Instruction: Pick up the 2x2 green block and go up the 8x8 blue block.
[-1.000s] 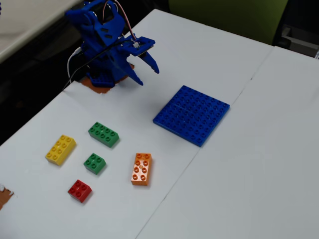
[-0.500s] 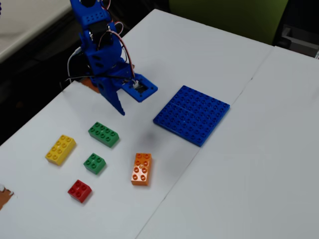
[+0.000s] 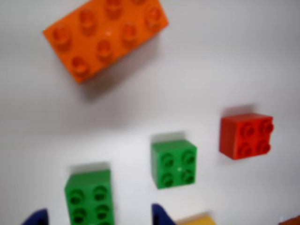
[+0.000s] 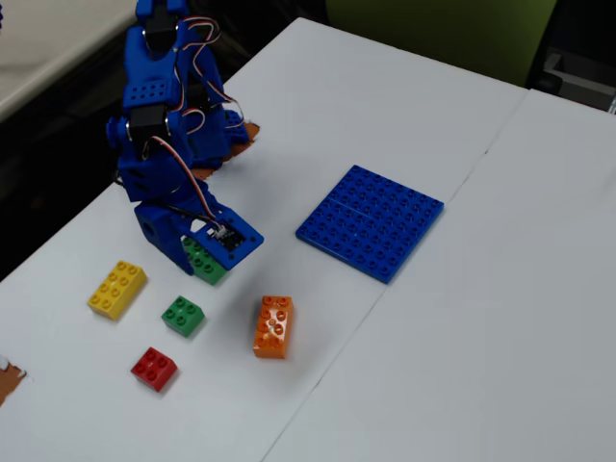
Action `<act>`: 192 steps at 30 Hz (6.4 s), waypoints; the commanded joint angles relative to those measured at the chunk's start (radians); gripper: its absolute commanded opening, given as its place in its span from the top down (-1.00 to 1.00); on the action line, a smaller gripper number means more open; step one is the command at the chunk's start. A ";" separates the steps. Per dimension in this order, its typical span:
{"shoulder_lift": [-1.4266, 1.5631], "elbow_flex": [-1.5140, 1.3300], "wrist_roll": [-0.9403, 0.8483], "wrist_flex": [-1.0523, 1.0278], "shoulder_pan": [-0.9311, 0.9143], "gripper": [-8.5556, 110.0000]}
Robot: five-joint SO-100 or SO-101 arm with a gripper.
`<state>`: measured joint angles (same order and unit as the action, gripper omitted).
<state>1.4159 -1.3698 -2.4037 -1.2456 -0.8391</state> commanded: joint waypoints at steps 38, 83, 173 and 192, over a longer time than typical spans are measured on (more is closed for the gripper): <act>-0.448 0.454 -0.230 0.035 -0.094 0.34; -0.486 0.433 -0.198 0.055 -0.110 0.57; -0.146 0.916 0.643 -0.500 0.792 0.84; -0.210 0.798 0.666 -0.506 0.865 0.84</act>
<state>1.1689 -0.5737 -1.7533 -1.7472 -0.0061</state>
